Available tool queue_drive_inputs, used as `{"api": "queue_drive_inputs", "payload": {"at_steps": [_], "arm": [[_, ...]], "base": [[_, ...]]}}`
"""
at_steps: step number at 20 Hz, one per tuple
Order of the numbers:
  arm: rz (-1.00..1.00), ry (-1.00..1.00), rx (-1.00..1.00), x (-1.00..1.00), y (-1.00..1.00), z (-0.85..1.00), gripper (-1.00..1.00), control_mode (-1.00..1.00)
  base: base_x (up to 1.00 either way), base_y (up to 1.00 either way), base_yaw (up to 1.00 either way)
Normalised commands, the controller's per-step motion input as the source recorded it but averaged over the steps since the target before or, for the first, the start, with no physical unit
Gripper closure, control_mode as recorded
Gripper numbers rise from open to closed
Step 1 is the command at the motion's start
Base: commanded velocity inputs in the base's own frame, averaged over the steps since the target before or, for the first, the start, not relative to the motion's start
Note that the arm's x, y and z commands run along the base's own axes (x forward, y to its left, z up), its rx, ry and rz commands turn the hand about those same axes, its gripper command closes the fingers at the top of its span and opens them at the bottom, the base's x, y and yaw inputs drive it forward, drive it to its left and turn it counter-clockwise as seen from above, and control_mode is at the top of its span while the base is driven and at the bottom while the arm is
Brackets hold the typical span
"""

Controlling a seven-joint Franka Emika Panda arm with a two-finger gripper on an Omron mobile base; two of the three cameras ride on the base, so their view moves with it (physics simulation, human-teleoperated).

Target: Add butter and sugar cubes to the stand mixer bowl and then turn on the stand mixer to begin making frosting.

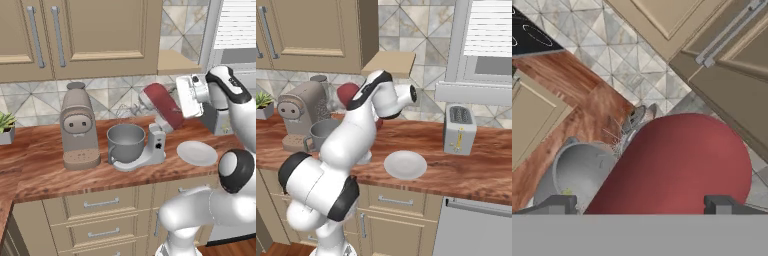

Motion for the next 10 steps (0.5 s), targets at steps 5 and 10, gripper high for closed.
{"api": "queue_drive_inputs", "payload": {"at_steps": [5,10], "arm": [[0.00,0.00,-0.28,-0.17,1.00,-0.48,-1.00,-1.00],[0.00,0.12,-0.34,-0.05,1.00,-0.67,-1.00,-1.00]], "base": [[0.00,0.00,0.00],[0.00,0.00,0.00]]}}
